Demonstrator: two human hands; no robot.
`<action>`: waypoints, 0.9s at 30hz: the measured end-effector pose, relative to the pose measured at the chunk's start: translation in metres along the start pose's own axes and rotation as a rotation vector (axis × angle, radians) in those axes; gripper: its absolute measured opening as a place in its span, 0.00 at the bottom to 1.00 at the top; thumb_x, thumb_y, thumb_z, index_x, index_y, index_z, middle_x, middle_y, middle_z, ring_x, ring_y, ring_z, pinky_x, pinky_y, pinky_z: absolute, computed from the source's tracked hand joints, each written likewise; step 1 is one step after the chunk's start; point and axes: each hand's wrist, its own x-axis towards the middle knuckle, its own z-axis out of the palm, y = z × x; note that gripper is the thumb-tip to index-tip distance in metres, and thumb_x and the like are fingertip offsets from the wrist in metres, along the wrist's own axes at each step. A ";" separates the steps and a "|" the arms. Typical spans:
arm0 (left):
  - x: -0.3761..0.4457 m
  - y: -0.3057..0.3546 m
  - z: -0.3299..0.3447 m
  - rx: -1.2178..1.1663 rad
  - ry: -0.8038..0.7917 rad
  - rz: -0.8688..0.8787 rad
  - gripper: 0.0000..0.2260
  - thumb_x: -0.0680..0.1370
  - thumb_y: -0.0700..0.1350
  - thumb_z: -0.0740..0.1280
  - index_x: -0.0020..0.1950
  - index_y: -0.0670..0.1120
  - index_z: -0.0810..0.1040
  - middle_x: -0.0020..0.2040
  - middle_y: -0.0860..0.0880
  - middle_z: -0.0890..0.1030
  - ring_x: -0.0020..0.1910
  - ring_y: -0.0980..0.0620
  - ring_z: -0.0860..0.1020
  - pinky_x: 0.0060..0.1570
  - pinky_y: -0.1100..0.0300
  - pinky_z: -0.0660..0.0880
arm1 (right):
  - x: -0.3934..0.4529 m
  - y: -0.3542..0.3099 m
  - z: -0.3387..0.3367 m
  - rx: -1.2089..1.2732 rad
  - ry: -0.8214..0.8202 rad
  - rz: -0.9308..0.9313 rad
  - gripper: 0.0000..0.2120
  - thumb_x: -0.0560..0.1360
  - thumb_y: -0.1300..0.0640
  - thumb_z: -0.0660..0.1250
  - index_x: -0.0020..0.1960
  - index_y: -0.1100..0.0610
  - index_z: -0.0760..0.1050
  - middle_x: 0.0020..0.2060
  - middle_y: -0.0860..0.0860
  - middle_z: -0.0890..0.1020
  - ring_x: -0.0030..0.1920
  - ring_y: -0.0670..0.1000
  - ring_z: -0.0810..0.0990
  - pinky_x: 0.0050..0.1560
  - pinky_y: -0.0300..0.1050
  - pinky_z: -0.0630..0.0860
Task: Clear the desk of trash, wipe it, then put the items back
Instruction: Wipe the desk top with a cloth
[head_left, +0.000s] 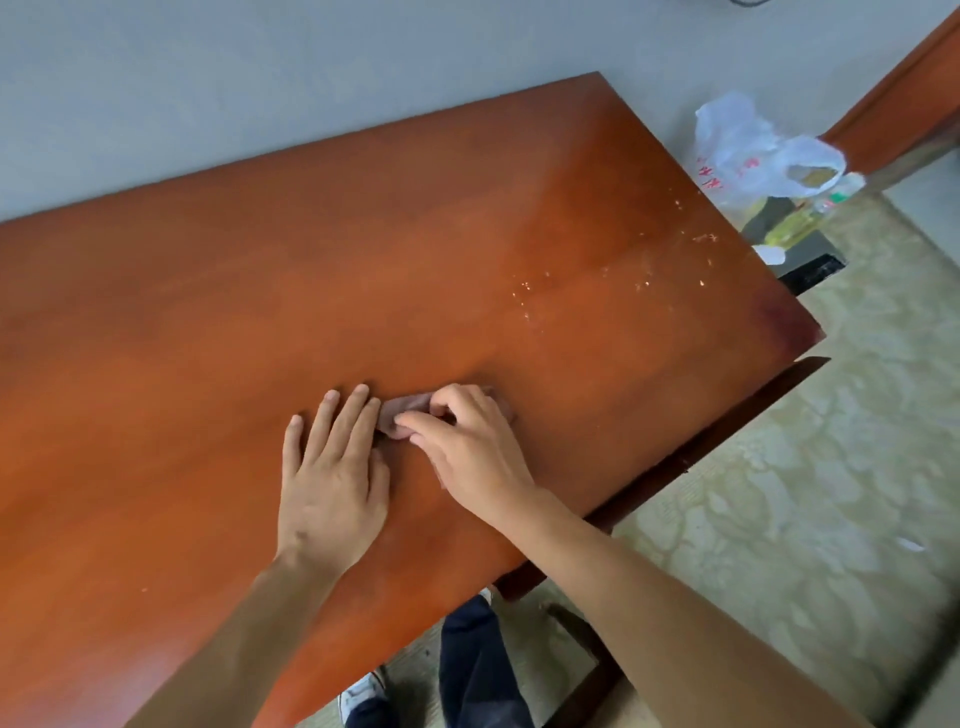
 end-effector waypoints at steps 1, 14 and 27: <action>0.000 0.002 0.001 0.001 0.013 -0.010 0.26 0.81 0.49 0.53 0.79 0.44 0.68 0.81 0.48 0.64 0.82 0.44 0.58 0.78 0.37 0.54 | 0.004 0.008 0.000 -0.014 0.000 -0.003 0.10 0.79 0.57 0.69 0.59 0.51 0.82 0.47 0.51 0.76 0.49 0.55 0.77 0.45 0.52 0.75; 0.073 0.111 0.041 0.257 -0.200 0.227 0.30 0.83 0.64 0.41 0.84 0.58 0.46 0.85 0.49 0.48 0.83 0.39 0.44 0.72 0.23 0.42 | -0.155 0.159 -0.127 -0.322 0.242 1.025 0.13 0.85 0.55 0.55 0.58 0.59 0.76 0.49 0.56 0.82 0.37 0.56 0.81 0.31 0.43 0.69; 0.064 0.092 0.043 -0.330 0.313 0.101 0.10 0.82 0.33 0.63 0.62 0.36 0.77 0.56 0.40 0.77 0.56 0.40 0.75 0.55 0.42 0.76 | -0.028 0.128 -0.074 -0.359 0.158 0.499 0.05 0.80 0.51 0.68 0.55 0.46 0.80 0.42 0.48 0.74 0.37 0.51 0.76 0.34 0.43 0.73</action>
